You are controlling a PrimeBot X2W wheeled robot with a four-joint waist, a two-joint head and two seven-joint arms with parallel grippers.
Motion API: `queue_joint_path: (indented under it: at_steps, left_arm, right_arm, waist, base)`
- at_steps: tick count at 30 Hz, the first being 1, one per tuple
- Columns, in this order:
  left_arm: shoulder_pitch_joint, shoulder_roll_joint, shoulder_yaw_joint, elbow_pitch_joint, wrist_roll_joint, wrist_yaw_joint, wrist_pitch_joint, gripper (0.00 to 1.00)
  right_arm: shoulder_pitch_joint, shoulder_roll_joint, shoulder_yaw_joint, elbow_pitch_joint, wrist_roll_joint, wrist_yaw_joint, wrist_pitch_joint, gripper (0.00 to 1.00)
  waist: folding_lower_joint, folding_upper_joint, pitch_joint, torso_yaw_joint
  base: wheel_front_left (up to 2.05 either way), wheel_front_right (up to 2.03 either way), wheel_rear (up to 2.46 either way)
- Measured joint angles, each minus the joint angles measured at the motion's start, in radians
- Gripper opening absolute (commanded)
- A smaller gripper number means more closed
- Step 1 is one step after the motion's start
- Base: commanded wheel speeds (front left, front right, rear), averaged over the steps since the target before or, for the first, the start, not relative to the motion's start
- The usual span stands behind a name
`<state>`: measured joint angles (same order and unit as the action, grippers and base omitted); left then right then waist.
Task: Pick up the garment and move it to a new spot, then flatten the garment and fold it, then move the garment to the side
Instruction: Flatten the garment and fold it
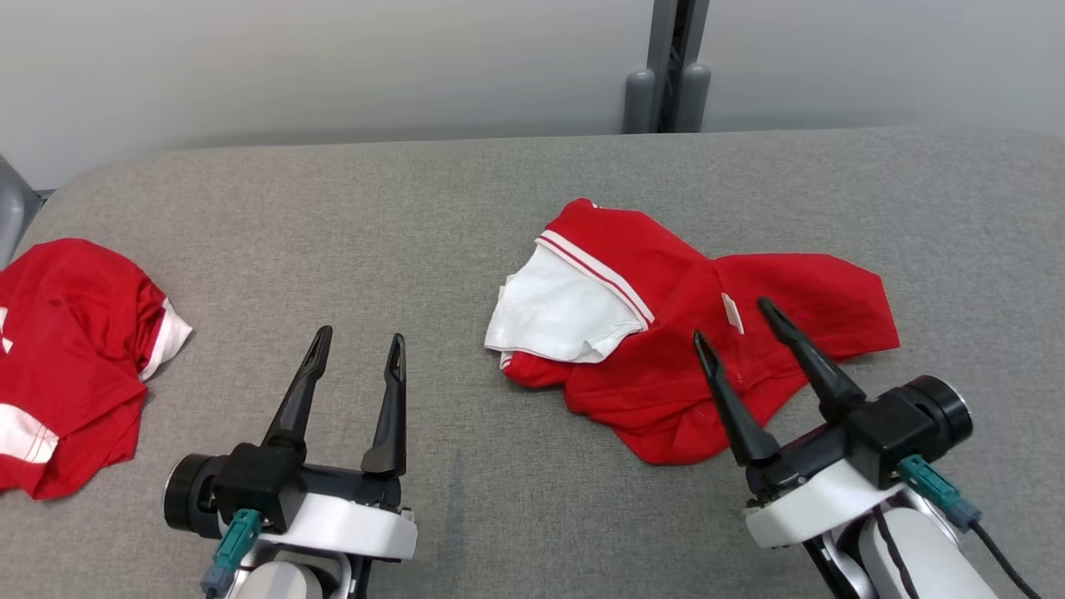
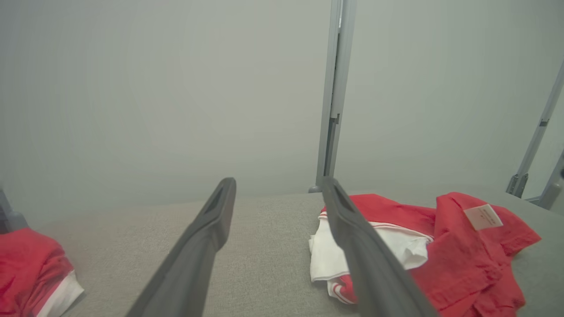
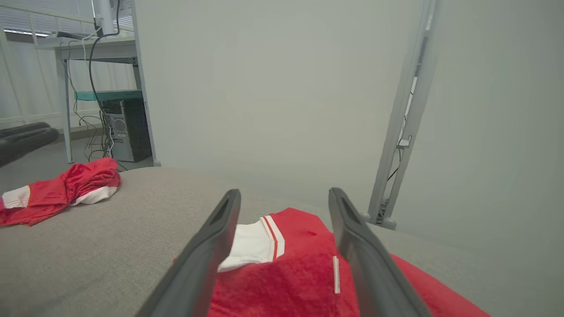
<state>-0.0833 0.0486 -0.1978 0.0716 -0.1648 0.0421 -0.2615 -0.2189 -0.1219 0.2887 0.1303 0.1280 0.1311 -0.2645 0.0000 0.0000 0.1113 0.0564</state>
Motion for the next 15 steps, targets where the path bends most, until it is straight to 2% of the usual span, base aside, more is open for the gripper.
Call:
queue_joint_path:
  at_steps: [8, 10, 15]
  left_arm:
    - [-0.035, 0.000, -0.047, -0.011, -0.039, 0.014, 0.000, 1.00]
    - [-0.050, -0.001, -0.049, -0.011, -0.080, 0.022, 0.000, 1.00]
    - [-0.076, 0.000, -0.051, -0.008, -0.092, 0.030, 0.000, 1.00]
  right_arm:
    - [-0.111, -0.112, 0.170, 0.133, -0.036, 0.000, 0.000, 1.00]
    - [-0.145, -0.139, 0.196, 0.166, -0.041, 0.000, 0.000, 1.00]
    - [-0.227, -0.184, 0.286, 0.261, -0.040, 0.000, 0.000, 1.00]
  waist:
    - [0.0000, 0.0000, 0.050, 0.059]
    - [0.0000, 0.0000, 0.070, 0.082]
    - [0.0000, 0.0000, 0.119, 0.153]
  base:
    - [0.00, 0.00, 0.00]
    - [0.00, 0.00, 0.00]
    - [0.00, 0.00, 0.00]
